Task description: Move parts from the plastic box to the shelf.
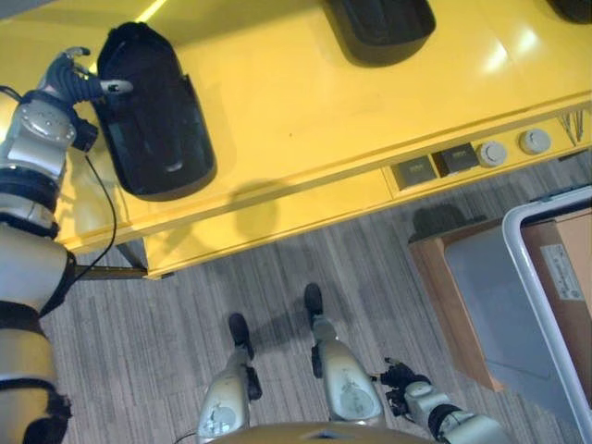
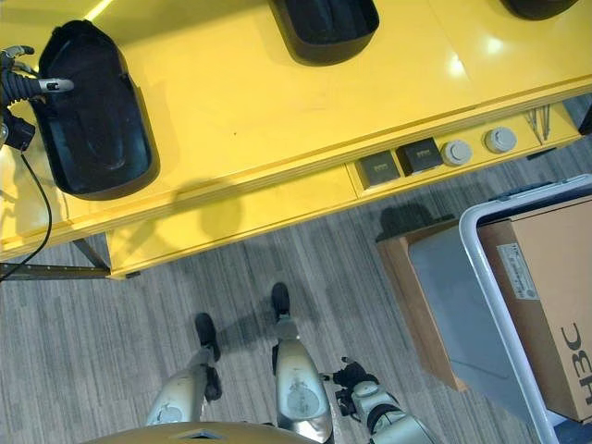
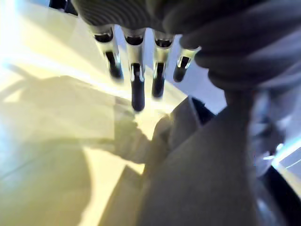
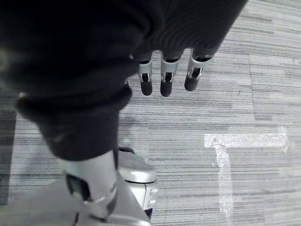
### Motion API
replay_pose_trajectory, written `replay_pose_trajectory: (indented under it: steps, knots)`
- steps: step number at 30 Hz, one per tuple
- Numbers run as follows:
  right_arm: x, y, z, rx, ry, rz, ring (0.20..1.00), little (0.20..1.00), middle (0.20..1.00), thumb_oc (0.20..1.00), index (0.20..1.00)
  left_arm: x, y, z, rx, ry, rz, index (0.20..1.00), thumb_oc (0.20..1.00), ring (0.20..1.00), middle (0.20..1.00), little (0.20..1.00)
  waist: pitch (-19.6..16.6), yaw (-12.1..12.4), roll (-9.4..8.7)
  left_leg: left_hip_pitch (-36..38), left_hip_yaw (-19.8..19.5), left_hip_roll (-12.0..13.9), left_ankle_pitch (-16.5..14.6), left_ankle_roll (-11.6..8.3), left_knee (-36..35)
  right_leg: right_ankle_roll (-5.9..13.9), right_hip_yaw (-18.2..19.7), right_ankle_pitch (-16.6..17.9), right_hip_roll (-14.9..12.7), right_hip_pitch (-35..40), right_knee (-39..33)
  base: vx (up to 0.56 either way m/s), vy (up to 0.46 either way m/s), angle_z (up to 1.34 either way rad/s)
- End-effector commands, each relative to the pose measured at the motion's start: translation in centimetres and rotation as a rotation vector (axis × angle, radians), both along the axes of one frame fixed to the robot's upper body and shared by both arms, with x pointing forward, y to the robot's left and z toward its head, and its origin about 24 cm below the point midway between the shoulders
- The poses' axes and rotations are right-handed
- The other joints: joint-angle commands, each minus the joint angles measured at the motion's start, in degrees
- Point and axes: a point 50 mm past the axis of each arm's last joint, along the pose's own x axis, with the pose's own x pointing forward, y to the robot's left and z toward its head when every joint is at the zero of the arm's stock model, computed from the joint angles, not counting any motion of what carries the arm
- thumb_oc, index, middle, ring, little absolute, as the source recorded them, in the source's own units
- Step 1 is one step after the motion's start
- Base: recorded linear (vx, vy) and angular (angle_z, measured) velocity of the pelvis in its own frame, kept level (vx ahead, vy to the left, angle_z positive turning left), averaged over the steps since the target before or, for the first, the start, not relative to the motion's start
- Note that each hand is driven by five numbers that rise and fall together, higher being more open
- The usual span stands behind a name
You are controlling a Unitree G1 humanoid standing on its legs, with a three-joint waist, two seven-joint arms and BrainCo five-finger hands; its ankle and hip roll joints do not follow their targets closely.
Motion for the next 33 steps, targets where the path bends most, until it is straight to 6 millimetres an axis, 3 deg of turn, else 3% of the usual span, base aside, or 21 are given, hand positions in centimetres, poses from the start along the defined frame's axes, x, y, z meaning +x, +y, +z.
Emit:
replay_pose_trajectory:
  steps: [1, 9, 10, 12, 15, 16, 17, 18, 22, 25, 29, 31, 33]
  knots:
    - [-1.9, 1.0, -1.0, 0.008, 0.076, 0.066, 1.0, 1.0, 1.0, 1.0, 1.0, -0.8, 1.6, 2.1, 0.027, -0.128, 0.149, 1.0, 1.0, 1.0, 1.0, 1.0, -3.5, -0.12, 1.34, 2.04, -7.4, 3.06, -0.41, -2.48, -0.46, 6.4, 0.71, -5.21, -4.28, 5.58, -0.3, 0.06, -0.015, 0.07]
    - [-3.3, 0.6, -1.4, -0.012, 0.108, 0.047, 1.0, 1.0, 1.0, 1.0, 1.0, -0.8, 0.8, 0.4, 0.123, -0.213, 0.227, 1.0, 1.0, 1.0, 1.0, 1.0, -10.68, 0.13, 0.62, 8.73, -6.97, 3.07, -2.43, -2.26, -0.46, 6.41, 0.0, -7.13, -4.2, 12.35, -0.3, 0.07, 0.004, 0.04]
    - [-3.4, 0.6, -1.4, -0.009, 0.106, 0.029, 1.0, 1.0, 1.0, 1.0, 1.0, -0.8, -0.3, 1.2, 0.104, -0.297, 0.179, 1.0, 1.0, 1.0, 1.0, 1.0, -11.52, 0.5, 0.43, 9.55, -7.09, 3.0, -2.69, -2.14, -0.46, 6.48, -0.16, -7.41, -4.34, 13.16, -0.23, 0.04, 0.014, 0.02]
    - [-3.7, 0.6, -1.5, 0.002, 0.103, 0.001, 1.0, 1.0, 1.0, 1.0, 1.0, -1.1, -2.6, 0.2, 0.046, -0.388, 0.052, 1.0, 1.0, 1.0, 1.0, 1.0, -12.43, 1.07, 0.1, 11.28, -7.3, 2.85, -3.22, -1.88, -0.46, 6.44, -0.4, -8.06, -4.52, 14.94, 0.2, 0.04, 0.021, 0.01]
    - [-4.9, -0.1, -1.6, 0.007, 0.113, -0.063, 1.0, 1.0, 1.0, 1.0, 1.0, -4.5, -5.6, -2.2, -0.022, -0.512, -0.181, 1.0, 1.0, 1.0, 1.0, 1.0, -13.86, 2.14, -0.62, 13.73, -7.74, 2.74, -4.18, -1.51, -0.46, 6.15, -0.53, -9.49, -4.66, 17.3, 1.1, 0.04, 0.034, 0.05]
    - [-5.3, 0.0, -1.8, 0.015, 0.117, -0.083, 1.0, 1.0, 1.0, 1.0, 1.0, -5.3, -6.9, -3.2, -0.076, -0.533, -0.25, 0.878, 0.878, 0.878, 0.878, 0.878, -14.21, 2.42, -1.03, 14.16, -7.86, 2.76, -4.41, -1.44, -0.46, 6.05, -0.68, -9.8, -4.72, 17.78, 1.29, 0.04, 0.017, 0.01]
    - [-5.4, -0.1, -1.8, 0.011, 0.12, -0.08, 1.0, 1.0, 1.0, 1.0, 1.0, -5.5, -6.8, -3.4, -0.079, -0.529, -0.246, 0.485, 0.485, 0.485, 0.485, 0.485, -14.32, 2.25, -0.82, 14.28, -7.85, 2.77, -4.47, -1.44, -0.46, 6.06, -0.67, -9.84, -4.71, 17.9, 1.29, 0.05, 0.03, 0.07]
    - [-6.2, -0.3, -1.9, 0.02, 0.138, -0.107, 1.0, 1.0, 1.0, 1.0, 1.0, -7.8, -8.1, -5.7, -0.178, -0.515, -0.372, 0.2, 0.2, 0.2, 0.2, 0.2, -15.03, 2.75, -1.38, 15.25, -8.01, 2.72, -5.1, -1.19, -0.46, 5.94, -0.71, -10.47, -4.9, 19.01, 1.56, 0.03, 0.03, 0.08]
    - [-7.6, 0.5, -2.4, 0.031, 0.182, -0.082, 1.0, 1.0, 1.0, 1.0, 1.0, -11.2, -10.9, -8.7, -0.471, -0.521, -0.544, 0.2, 0.2, 0.2, 0.2, 0.2, -15.77, 3.23, -2.41, 16.27, -8.21, 2.25, -5.68, -0.53, -0.46, 5.65, -0.74, -10.79, -5.45, 20.4, 1.91, 0.04, 0.027, 0.07]
    - [-7.7, 1.5, -2.6, 0.054, 0.187, -0.047, 1.0, 1.0, 1.0, 1.0, 1.0, -13.1, -13.3, -10.0, -0.497, -0.463, -0.656, 0.2, 0.2, 0.2, 0.2, 0.2, -15.56, 3.56, -2.93, 16.46, -8.58, 1.86, -6.07, -0.08, -0.33, 5.56, -0.87, -11.0, -5.65, 20.93, 2.06, 0.01, 0.024, 0.13]
    - [-6.1, 2.7, -2.4, 0.054, 0.141, 0.045, 1.0, 1.0, 1.0, 1.0, 1.0, -14.1, -15.4, -11.8, -0.541, -0.352, -0.752, 0.2, 0.2, 0.2, 0.2, 0.2, -15.05, 4.08, -3.49, 15.72, -8.92, 1.65, -6.07, 0.24, -0.07, 5.57, -0.99, -11.07, -5.83, 20.39, 2.41, -0.01, 0.002, 0.08]
    - [-5.5, 3.0, -2.3, 0.066, 0.108, 0.011, 1.0, 1.0, 1.0, 1.0, 1.0, -14.4, -16.9, -14.8, -0.638, -0.199, -0.782, 0.2, 0.2, 0.2, 0.2, 0.2, -14.44, 4.23, -3.76, 15.28, -9.0, 1.65, -5.95, 0.42, -0.12, 5.55, -0.83, -10.92, -5.7, 19.82, 2.5, 0.0, 0.0, 0.0]
    - [-5.2, 3.1, -2.2, 0.068, 0.095, 0.004, 1.0, 1.0, 1.0, 1.0, 1.0, -14.5, -17.1, -16.0, -0.629, -0.13, -0.785, 0.2, 0.2, 0.2, 0.2, 0.2, -14.11, 4.38, -3.88, 15.22, -8.93, 1.69, -5.93, 0.48, -0.23, 5.54, -0.62, -10.81, -5.55, 19.67, 2.3, 0.0, 0.0, 0.0]
